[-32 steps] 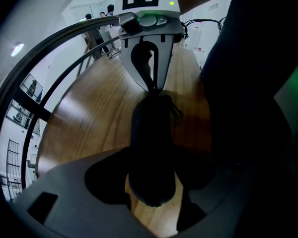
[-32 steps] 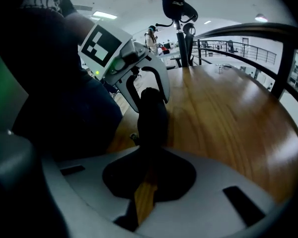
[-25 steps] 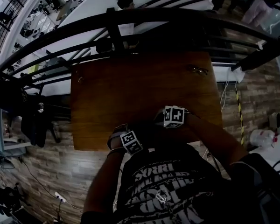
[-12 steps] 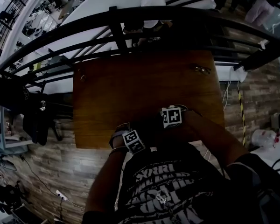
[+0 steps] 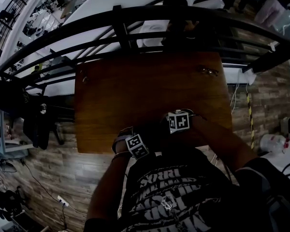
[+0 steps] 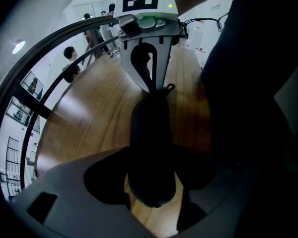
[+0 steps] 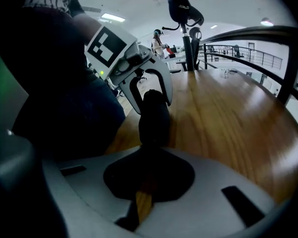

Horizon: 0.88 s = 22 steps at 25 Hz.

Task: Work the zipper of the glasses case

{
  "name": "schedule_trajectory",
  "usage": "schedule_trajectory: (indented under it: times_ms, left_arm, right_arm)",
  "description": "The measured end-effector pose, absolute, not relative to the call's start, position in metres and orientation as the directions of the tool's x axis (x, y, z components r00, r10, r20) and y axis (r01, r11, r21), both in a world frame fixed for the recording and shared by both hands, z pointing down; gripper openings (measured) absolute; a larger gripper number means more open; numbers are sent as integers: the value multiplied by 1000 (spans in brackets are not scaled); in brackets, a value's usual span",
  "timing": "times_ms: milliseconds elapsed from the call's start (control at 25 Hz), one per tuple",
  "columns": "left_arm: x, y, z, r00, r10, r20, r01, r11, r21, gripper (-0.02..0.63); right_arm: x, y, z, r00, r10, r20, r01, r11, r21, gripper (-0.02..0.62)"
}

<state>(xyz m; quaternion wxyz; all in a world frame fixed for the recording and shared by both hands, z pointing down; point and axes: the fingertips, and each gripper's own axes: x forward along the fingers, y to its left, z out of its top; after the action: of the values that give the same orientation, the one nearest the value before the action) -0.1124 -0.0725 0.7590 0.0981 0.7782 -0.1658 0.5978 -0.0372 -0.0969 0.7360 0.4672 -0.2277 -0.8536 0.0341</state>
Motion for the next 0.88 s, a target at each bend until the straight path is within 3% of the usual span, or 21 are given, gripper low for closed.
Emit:
schedule_trajectory:
  times_ms: [240,440,600,680,880]
  left_arm:
    - [-113,-73,761,228,-144,963,-374,-926,-50,261]
    - [-113,-71,760,227,-146,963,-371,-927,-53,262]
    - [-112,-71,758,224,-157,962,-367,-928,-66,262]
    - [-111,-72,758,223,-158,962,-365,-929,-68,262]
    - [-110,-71,760,220,-160,962,-363,-929,-71,264]
  right_arm:
    - [-48,-98,713,-587,424,689,268,905,-329,-2]
    - [-36,-112,730,-527,345,777,199,938,-282,-2]
    - [-32,-106,742,-472,357,806,263,930,-258,7]
    - [-36,-100,743,-453,383,805,299,916,-267,96]
    - [-43,-91,747,-421,379,824,419,887,-194,103]
